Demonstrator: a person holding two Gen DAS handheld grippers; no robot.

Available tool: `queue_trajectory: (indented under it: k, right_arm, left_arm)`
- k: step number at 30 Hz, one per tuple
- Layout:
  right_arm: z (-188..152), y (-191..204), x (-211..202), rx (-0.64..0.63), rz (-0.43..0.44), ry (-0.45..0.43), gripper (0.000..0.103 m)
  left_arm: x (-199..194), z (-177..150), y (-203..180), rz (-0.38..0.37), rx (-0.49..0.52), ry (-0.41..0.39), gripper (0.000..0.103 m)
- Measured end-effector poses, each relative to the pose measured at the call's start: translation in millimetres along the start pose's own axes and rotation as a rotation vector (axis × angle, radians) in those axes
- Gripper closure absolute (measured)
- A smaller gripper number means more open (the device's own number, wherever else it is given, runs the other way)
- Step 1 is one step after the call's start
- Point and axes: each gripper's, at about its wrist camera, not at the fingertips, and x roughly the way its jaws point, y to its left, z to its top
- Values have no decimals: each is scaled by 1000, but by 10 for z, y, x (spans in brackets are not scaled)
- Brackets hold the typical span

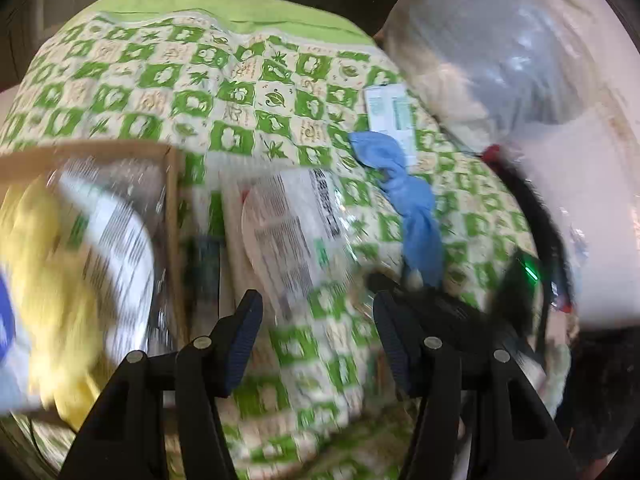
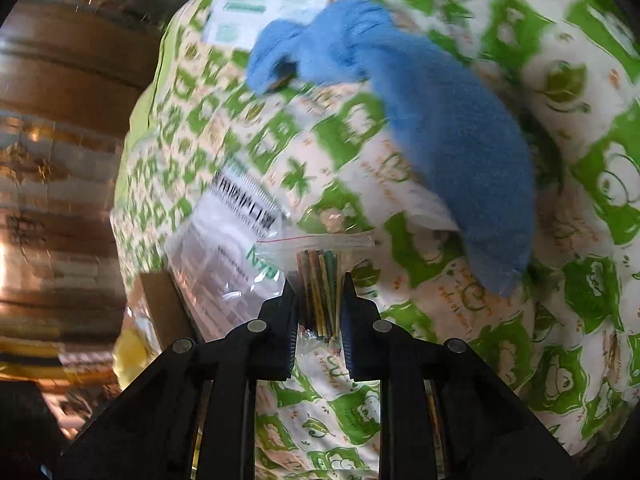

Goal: Organize soft objects

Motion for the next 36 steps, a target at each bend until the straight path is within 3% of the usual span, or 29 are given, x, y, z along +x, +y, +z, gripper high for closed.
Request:
queue_trajectory:
  k: [4, 9, 14, 16, 21, 25, 28, 33, 35, 36]
  right_arm:
    - [-13, -58, -120, 30, 62, -54, 85]
    - [47, -164, -110, 57, 105, -65, 85]
    - [56, -194, -28, 52, 119, -53, 85]
    - [54, -193, 1, 52, 130, -43, 85]
    - [67, -258, -18, 80, 135, -64, 85]
    - [66, -348, 85, 114, 89, -8, 85]
    - [49, -406, 147, 141, 86, 29, 86]
    - [25, -340, 154, 112, 50, 27, 86]
    - [19, -317, 154, 101, 38, 26, 86]
    - [22, -308, 163, 95, 31, 29, 86]
  left_arm:
    - [159, 322, -202, 85, 59, -31, 45]
    - [536, 697, -326, 192, 110, 4, 45]
    - [851, 787, -274, 295, 152, 50, 45]
    - [900, 715, -275, 264, 159, 86, 45]
    - [877, 406, -423, 88, 187, 207, 45]
    - [936, 264, -474, 46, 190, 244, 45]
    - [894, 228, -465, 72, 183, 209, 46]
    - [610, 358, -366, 156, 174, 56, 45]
    - [672, 375, -288, 158, 144, 83, 42]
    - [784, 352, -265, 135, 137, 147, 42]
